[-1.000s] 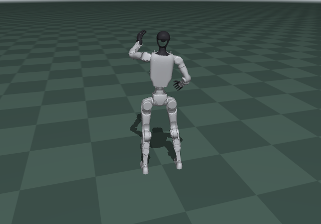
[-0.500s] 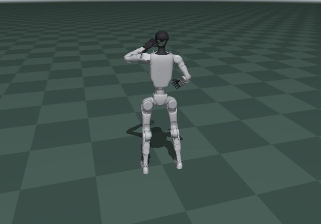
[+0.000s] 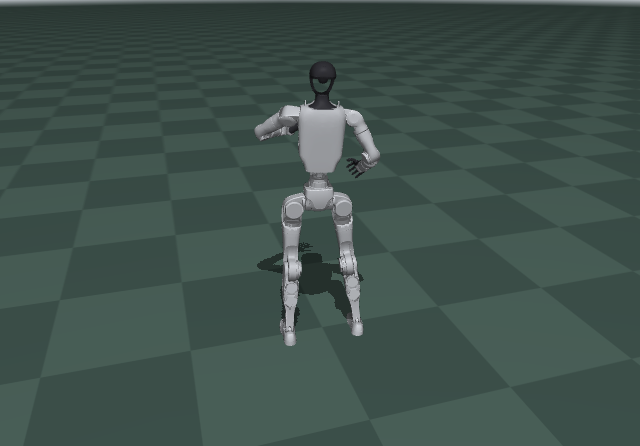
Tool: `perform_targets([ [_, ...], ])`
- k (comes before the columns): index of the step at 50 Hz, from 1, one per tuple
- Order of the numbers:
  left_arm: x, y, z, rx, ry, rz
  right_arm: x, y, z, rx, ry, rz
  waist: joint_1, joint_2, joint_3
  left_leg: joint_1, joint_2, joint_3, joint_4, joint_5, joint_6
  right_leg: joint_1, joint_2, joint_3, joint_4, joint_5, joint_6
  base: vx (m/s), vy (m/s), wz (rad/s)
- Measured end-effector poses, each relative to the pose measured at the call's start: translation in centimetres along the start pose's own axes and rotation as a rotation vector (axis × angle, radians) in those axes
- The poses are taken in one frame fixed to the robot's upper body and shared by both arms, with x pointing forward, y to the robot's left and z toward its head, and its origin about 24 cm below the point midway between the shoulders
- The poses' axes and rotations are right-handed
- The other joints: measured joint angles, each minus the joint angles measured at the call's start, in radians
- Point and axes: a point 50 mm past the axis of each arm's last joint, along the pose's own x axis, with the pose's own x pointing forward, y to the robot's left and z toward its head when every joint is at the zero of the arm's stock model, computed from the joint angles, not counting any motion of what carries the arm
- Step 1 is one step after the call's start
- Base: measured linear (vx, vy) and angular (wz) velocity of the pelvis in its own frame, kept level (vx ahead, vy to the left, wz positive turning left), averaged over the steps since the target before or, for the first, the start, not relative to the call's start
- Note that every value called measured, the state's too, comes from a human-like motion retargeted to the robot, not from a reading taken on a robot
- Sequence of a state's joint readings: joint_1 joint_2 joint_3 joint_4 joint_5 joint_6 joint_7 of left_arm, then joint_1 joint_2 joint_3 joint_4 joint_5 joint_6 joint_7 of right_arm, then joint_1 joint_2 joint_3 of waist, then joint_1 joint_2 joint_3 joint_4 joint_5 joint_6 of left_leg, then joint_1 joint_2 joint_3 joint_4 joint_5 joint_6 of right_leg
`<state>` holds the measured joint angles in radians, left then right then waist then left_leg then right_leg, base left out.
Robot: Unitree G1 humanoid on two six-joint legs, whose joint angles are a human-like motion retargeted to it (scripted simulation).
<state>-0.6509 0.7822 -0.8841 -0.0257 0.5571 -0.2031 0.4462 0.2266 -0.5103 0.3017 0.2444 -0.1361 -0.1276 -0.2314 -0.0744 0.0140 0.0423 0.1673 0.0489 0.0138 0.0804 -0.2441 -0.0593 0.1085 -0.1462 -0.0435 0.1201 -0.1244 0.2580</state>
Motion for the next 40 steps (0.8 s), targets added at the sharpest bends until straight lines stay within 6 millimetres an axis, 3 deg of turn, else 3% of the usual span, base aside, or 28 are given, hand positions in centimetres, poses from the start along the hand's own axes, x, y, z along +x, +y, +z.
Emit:
perform_targets([
  [8, -1.0, -5.0, -0.5, -0.072, 0.114, -0.125, -0.1, 0.1, -0.2, -0.003, 0.005, -0.012, -0.008, -0.004, 0.002, -0.003, -0.001, 0.006, -0.001, 0.002, 0.007, -0.007, 0.000, 0.007, -0.001, 0.001, 0.000, 0.00, 0.00, 0.00],
  [25, -4.0, -11.4, -0.6, -0.138, 0.284, -0.338, 0.1, -0.1, 0.0, -0.011, -0.006, -0.017, -0.018, -0.003, -0.001, -0.005, 0.001, 0.022, -0.003, 0.005, 0.014, -0.019, 0.003, 0.025, 0.000, 0.004, -0.004, 0.00, 0.00, 0.00],
  [32, -4.7, -11.6, -0.8, -0.216, 0.316, -0.441, 0.0, 0.1, -0.3, -0.008, 0.014, 0.022, -0.009, -0.001, -0.004, -0.004, 0.002, 0.027, -0.003, 0.005, 0.014, -0.022, 0.005, 0.030, 0.001, 0.004, -0.007, 0.00, 0.00, 0.00],
  [40, -4.7, -10.0, -1.3, -0.236, 0.334, -0.355, -0.2, 0.2, -0.4, -0.005, 0.020, 0.023, 0.001, -0.001, 0.000, -0.009, 0.002, 0.025, -0.005, 0.007, 0.008, -0.025, 0.005, 0.025, -0.002, 0.007, -0.006, 0.00, 0.00, 0.00],
])
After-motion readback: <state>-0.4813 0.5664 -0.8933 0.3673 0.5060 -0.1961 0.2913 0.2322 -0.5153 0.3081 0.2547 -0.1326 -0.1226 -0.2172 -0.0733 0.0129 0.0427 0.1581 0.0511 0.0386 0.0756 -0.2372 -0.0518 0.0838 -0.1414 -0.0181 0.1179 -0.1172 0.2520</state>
